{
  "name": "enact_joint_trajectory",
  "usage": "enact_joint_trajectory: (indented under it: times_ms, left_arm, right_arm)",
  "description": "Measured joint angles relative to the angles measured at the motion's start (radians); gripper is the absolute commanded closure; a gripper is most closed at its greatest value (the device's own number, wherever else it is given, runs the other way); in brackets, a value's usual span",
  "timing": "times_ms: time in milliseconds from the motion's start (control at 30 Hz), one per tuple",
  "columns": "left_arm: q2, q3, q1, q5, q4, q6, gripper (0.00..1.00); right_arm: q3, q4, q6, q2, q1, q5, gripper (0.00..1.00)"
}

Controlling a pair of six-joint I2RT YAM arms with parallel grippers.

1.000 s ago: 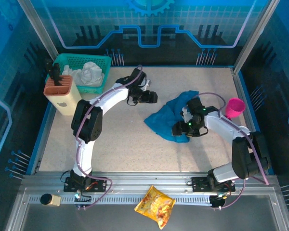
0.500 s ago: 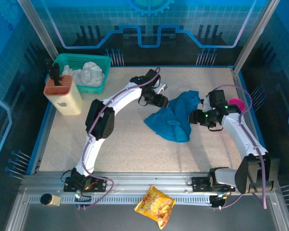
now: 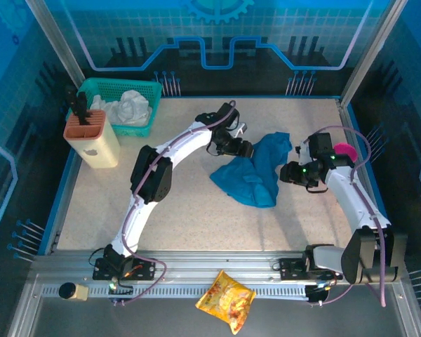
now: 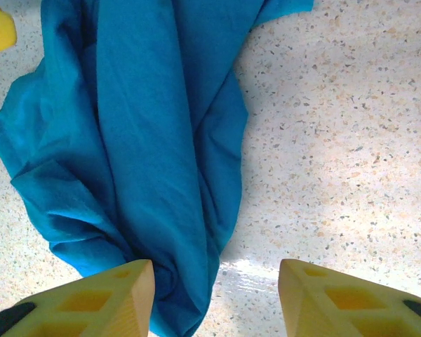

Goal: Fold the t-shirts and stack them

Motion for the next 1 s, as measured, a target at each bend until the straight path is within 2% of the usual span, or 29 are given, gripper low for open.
enact_joint_trajectory:
  times_ms: [300,433,567,633,667,800,1000]
  left_arm:
    - [0.093,0.083,-0.016,0.000,-0.011,-0.040,0.41]
    - [0.121,0.098,-0.021,-0.001,-0.023,-0.054,0.59]
    - [0.123,0.099,-0.026,-0.012,-0.030,-0.062,0.81]
    - [0.123,0.101,-0.028,-0.021,-0.029,-0.066,0.96]
    - [0.123,0.101,-0.029,-0.028,-0.029,-0.067,1.00]
    - [0.119,0.116,-0.031,-0.068,-0.037,-0.061,1.00]
    - [0.008,0.116,-0.031,-0.182,-0.104,-0.055,1.00]
  right_arm:
    - [-0.002,0.000,0.000,-0.010,-0.004,0.000,0.57]
    - [-0.006,0.000,0.000,-0.019,-0.004,0.000,0.58]
    - [-0.011,0.000,0.000,-0.024,-0.005,0.000,0.60]
    - [-0.015,0.000,0.000,-0.025,-0.007,0.000,0.60]
    - [-0.016,0.000,0.000,-0.025,-0.009,0.000,0.60]
    - [-0.021,0.013,0.000,-0.025,-0.017,0.000,0.60]
    - [0.011,0.049,0.002,0.044,-0.028,-0.002,0.49]
